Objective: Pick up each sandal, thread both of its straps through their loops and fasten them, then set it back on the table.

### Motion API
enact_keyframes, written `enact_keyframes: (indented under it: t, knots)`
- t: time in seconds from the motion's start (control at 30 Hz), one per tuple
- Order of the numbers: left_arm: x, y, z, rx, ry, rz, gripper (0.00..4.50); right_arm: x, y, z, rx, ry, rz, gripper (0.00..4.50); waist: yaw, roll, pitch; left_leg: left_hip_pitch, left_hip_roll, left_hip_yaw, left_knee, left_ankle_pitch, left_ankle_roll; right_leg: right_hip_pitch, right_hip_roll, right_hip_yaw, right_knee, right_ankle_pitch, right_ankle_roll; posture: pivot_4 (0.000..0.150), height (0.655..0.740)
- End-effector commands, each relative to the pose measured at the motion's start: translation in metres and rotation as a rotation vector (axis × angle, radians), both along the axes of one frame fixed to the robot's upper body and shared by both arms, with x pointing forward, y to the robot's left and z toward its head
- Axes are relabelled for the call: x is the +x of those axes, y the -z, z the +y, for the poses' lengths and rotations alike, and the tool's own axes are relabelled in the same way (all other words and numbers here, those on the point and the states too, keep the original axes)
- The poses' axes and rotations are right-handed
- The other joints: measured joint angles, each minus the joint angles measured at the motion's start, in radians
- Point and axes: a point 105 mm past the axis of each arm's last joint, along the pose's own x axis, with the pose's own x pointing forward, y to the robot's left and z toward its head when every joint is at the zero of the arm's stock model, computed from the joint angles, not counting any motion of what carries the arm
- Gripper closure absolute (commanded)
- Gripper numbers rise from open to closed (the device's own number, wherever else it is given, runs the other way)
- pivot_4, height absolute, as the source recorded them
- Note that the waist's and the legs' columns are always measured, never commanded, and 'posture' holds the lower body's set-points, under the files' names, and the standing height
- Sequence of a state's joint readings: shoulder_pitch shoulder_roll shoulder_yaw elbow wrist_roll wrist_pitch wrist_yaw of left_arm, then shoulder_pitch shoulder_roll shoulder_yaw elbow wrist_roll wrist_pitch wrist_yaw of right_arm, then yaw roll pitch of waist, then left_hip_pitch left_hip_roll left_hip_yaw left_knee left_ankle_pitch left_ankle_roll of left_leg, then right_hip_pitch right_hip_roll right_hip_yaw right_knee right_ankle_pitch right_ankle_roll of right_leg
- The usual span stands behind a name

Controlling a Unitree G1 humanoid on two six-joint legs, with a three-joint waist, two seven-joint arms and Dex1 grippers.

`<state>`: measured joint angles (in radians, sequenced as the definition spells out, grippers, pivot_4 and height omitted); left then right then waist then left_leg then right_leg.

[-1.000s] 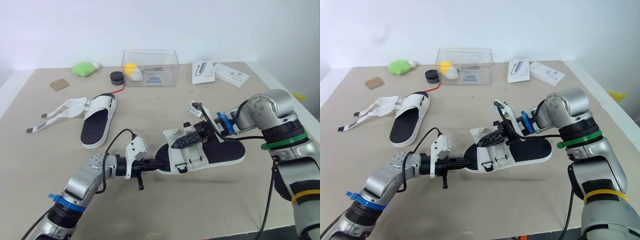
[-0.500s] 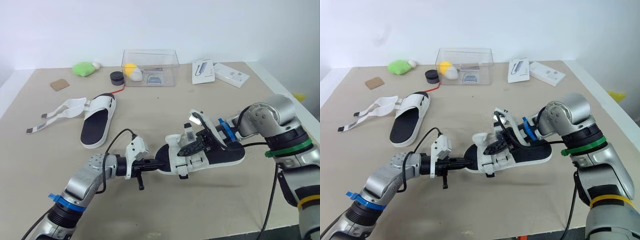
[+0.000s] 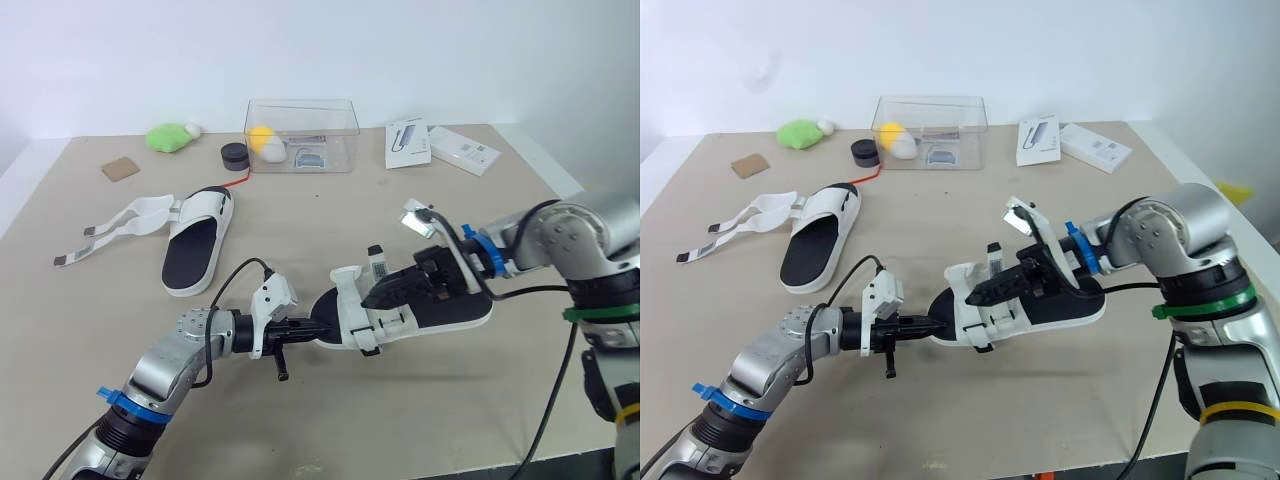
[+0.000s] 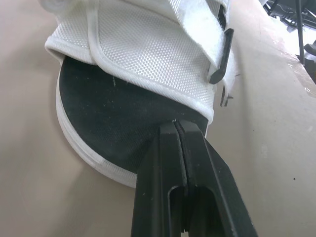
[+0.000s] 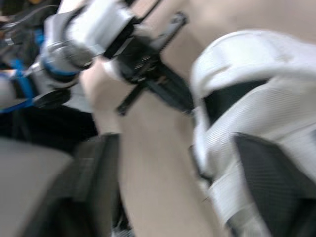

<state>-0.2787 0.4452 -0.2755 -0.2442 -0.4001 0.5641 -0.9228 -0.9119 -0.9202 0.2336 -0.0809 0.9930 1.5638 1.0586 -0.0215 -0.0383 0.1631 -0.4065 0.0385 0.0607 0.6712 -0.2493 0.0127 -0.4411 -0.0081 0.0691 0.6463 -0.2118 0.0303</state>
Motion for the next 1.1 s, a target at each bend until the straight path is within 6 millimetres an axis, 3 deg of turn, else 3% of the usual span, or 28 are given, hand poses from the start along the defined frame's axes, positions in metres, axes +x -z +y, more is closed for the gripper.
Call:
enact_keyframes:
  t: [0.03, 0.13, 0.37, 0.57, 0.67, 0.8, 0.93, 1.1]
  knots:
    - [-0.002, 0.010, 0.003, 0.025, -0.006, 0.033, 4.50, -0.026, 0.004, -0.011, -0.035, -0.089, -0.037, 0.06, 0.000, 0.000, 0.000, 0.000, 0.000, 0.000, 0.000, 0.000, 0.000, 0.000, 0.000, 0.000, 0.000, 0.000, 0.000, 0.150, 0.7400]
    - [-0.002, 0.011, 0.002, 0.026, 0.000, 0.035, 4.50, -0.037, 0.020, -0.015, -0.082, -0.105, -0.025, 0.06, -0.001, 0.000, 0.000, 0.001, 0.000, 0.000, 0.000, -0.001, 0.000, 0.001, 0.000, 0.000, 0.000, -0.001, 0.000, 0.150, 0.7400]
    - [0.001, 0.009, 0.000, 0.026, 0.012, 0.029, 4.50, -0.037, 0.050, -0.014, -0.164, -0.071, -0.097, 0.06, -0.001, 0.000, -0.009, 0.004, 0.000, -0.002, 0.000, -0.001, 0.000, 0.003, 0.001, -0.001, 0.000, -0.001, -0.001, 0.150, 0.7400]
    - [-0.001, 0.010, 0.001, 0.030, 0.020, 0.035, 4.50, -0.027, 0.032, -0.010, -0.031, -0.019, -0.183, 0.06, -0.001, -0.002, -0.011, 0.005, 0.001, -0.002, 0.000, -0.001, 0.000, 0.004, 0.001, -0.001, 0.000, -0.002, -0.002, 0.150, 0.7400]
    - [-0.001, 0.010, 0.001, 0.031, 0.023, 0.036, 4.50, -0.021, 0.001, -0.007, 0.125, -0.007, -0.206, 0.06, -0.002, -0.002, -0.011, 0.004, 0.001, -0.002, 0.000, -0.001, 0.000, 0.003, 0.001, -0.001, 0.000, -0.002, -0.002, 0.150, 0.7400]
    - [-0.001, 0.010, 0.000, 0.033, 0.026, 0.036, 4.50, -0.041, -0.005, -0.011, 0.146, -0.081, -0.133, 0.06, 0.000, -0.001, -0.010, 0.003, 0.000, -0.002, 0.000, -0.001, 0.000, 0.003, 0.001, -0.001, 0.000, -0.002, -0.002, 0.150, 0.7400]
    - [-0.001, 0.010, 0.000, 0.032, 0.028, 0.039, 4.50, -0.075, 0.011, -0.013, 0.108, -0.182, -0.024, 0.06, 0.002, -0.001, -0.010, 0.002, 0.000, -0.005, 0.000, -0.002, 0.002, 0.003, 0.000, -0.004, 0.000, -0.003, -0.002, 0.150, 0.7400]
    - [-0.003, 0.011, 0.000, 0.032, 0.030, 0.043, 4.50, -0.078, 0.056, -0.021, -0.114, -0.146, -0.038, 0.06, 0.001, -0.001, -0.010, 0.002, -0.001, -0.007, 0.000, -0.002, 0.002, 0.004, -0.001, -0.005, 0.000, -0.004, -0.001, 0.150, 0.7400]
